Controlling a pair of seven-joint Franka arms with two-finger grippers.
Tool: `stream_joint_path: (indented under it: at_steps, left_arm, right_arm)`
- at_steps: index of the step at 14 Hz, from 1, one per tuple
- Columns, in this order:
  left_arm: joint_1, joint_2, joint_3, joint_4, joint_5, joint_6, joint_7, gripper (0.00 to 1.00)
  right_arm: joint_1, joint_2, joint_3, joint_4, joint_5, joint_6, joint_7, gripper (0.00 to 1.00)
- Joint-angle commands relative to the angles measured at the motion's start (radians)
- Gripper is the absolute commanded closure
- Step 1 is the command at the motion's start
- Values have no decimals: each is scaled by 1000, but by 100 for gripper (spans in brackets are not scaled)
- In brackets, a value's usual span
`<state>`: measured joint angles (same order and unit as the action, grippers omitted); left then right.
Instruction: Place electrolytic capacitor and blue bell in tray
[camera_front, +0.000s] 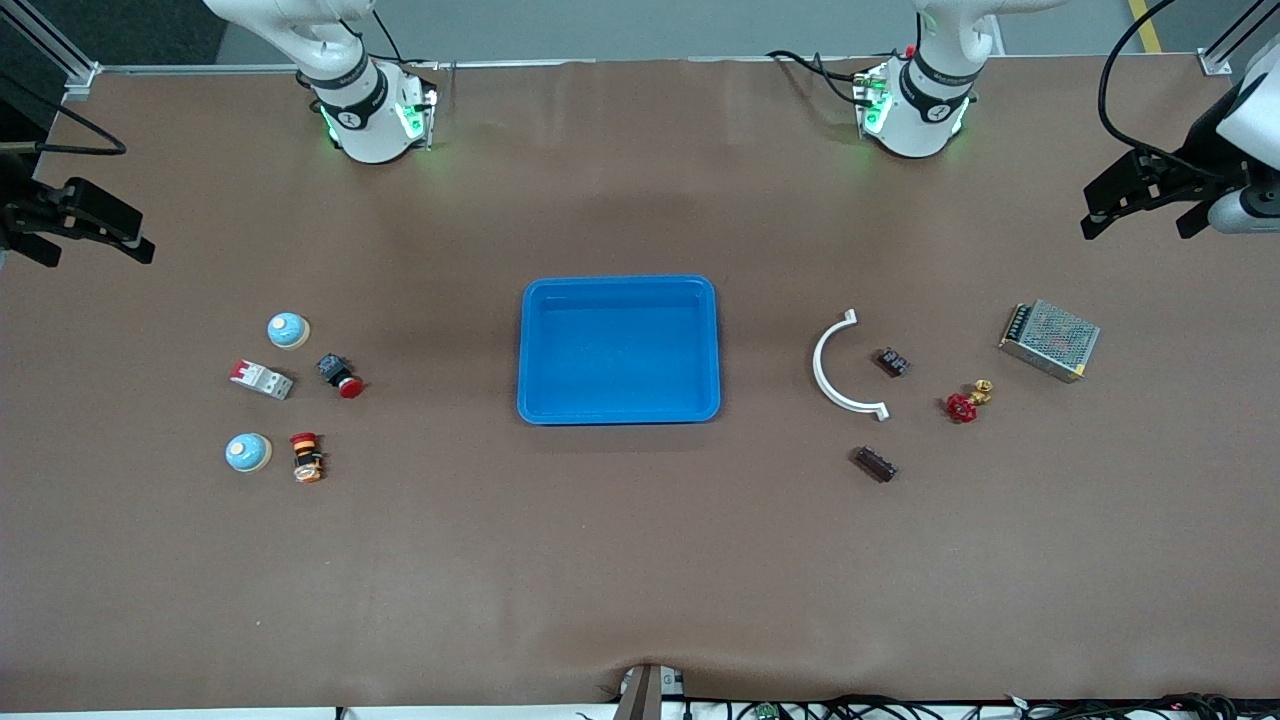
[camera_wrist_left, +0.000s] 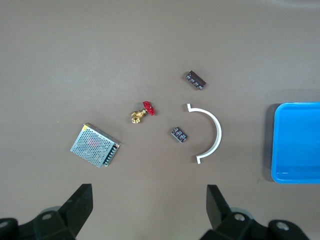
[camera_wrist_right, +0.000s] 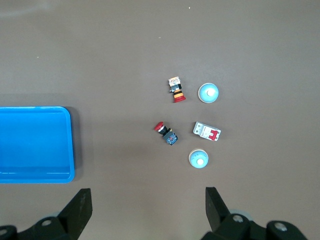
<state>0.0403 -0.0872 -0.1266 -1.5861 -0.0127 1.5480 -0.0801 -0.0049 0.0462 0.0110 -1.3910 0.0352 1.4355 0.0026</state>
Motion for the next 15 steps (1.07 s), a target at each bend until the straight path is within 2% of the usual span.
stream_joint_path:
  at_steps: [1,10,15]
  left_arm:
    - [1,7,-1,23,-1,-19,10,0]
    - [0,15,-2,23,39,-32,-4,0]
    - [7,24,-2,-58,34,-25,-41,0]
  right_arm:
    - [6,6,-2,17,-15,-14,-4,0]
    - [6,6,-2,17,-14,-9,-4,0]
    - [-18,15,-9,15,-17,-6,-6,0]
